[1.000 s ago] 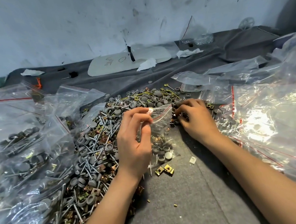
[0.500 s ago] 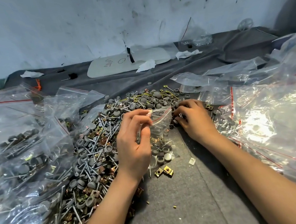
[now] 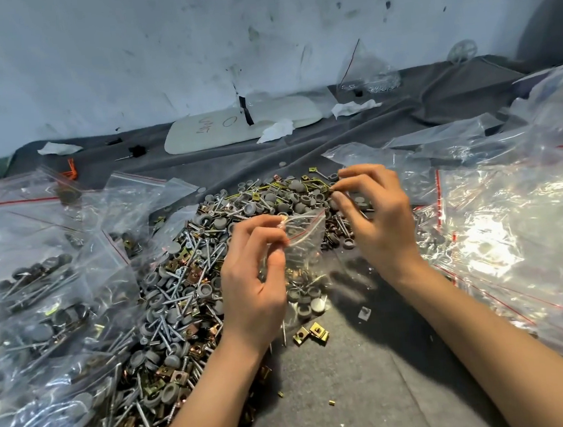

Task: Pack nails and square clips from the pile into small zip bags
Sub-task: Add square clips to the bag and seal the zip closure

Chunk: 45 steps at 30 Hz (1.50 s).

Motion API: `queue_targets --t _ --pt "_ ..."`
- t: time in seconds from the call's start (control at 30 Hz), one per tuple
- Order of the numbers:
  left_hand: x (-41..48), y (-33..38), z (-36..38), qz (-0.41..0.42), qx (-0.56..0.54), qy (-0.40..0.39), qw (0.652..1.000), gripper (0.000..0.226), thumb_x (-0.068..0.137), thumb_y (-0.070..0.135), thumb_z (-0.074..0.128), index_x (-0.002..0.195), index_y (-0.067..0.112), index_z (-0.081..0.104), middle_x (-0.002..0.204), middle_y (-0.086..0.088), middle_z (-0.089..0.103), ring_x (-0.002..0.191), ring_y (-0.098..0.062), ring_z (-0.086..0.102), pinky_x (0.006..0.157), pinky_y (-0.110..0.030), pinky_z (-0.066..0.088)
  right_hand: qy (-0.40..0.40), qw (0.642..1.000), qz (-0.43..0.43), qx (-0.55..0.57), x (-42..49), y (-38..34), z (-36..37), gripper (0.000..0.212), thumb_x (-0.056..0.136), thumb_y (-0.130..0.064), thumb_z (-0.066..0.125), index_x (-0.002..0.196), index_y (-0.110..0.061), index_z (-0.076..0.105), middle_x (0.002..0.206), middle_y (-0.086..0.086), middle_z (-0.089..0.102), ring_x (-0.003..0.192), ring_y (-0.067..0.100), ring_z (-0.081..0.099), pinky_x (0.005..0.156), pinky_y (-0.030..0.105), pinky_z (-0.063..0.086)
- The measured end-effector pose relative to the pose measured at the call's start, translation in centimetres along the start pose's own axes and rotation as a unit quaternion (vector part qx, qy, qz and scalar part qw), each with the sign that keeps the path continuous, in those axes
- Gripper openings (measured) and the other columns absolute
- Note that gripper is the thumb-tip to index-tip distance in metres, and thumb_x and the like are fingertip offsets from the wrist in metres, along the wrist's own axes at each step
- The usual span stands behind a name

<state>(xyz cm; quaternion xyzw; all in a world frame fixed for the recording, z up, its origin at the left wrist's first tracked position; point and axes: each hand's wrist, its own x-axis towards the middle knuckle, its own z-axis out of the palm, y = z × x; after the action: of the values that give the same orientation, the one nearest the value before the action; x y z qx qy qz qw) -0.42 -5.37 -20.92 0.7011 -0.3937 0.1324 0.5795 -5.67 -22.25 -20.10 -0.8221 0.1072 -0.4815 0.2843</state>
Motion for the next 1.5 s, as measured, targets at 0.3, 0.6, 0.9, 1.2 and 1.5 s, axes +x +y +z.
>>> queue_targets --t 0.3,0.6,0.9,1.2,1.5 --pt "0.0 -0.2 -0.1 0.004 -0.002 -0.004 1.000 0.013 0.087 0.006 0.048 0.088 0.007 0.061 0.109 -0.001 0.057 0.104 -0.016 0.058 0.087 -0.032 0.050 -0.036 0.997 -0.030 0.058 -0.5 -2.1 -0.3 0.021 0.090 -0.014 0.061 0.107 -0.006 0.069 0.114 0.007 0.059 0.113 0.025 0.051 0.098 0.038 0.042" --pt "0.2 0.3 -0.3 0.010 -0.007 0.024 1.000 0.012 0.085 0.007 0.047 0.087 0.010 0.059 0.106 -0.003 0.058 0.102 -0.007 0.056 0.085 -0.017 0.046 -0.239 0.966 0.063 -0.075 -1.0 1.2 0.8 0.003 0.083 -0.017 0.069 0.085 -0.019 0.071 0.125 -0.002 0.057 0.130 0.023 0.030 0.108 0.044 0.026" --pt "0.3 0.6 -0.3 0.016 0.011 0.037 0.999 0.013 0.084 0.000 0.048 0.085 0.006 0.060 0.104 -0.002 0.059 0.098 0.001 0.054 0.082 -0.010 0.042 -0.301 0.924 0.009 -0.234 -1.7 -0.1 1.7 0.039 0.082 -0.044 0.068 0.110 -0.017 0.070 0.143 -0.004 0.043 0.142 0.021 0.012 0.112 0.048 0.018" --pt "0.2 0.6 -0.4 0.017 0.016 0.037 0.999 0.013 0.085 0.003 0.047 0.085 0.006 0.060 0.104 -0.002 0.059 0.100 0.001 0.054 0.083 -0.009 0.041 -0.248 0.947 0.058 -0.193 -1.7 0.5 1.6 0.016 0.085 -0.026 0.065 0.090 -0.013 0.071 0.127 -0.002 0.056 0.137 0.021 0.026 0.110 0.043 0.025" --pt "-0.2 0.6 -0.1 0.053 0.039 -0.026 0.997 0.013 0.083 -0.001 0.050 0.087 0.003 0.062 0.109 -0.002 0.055 0.105 -0.002 0.053 0.088 -0.011 0.041 0.054 0.996 -0.072 0.015 -0.7 -1.9 -0.1 0.011 0.086 -0.010 0.061 0.088 -0.001 0.066 0.098 0.011 0.064 0.100 0.027 0.055 0.091 0.028 0.040"
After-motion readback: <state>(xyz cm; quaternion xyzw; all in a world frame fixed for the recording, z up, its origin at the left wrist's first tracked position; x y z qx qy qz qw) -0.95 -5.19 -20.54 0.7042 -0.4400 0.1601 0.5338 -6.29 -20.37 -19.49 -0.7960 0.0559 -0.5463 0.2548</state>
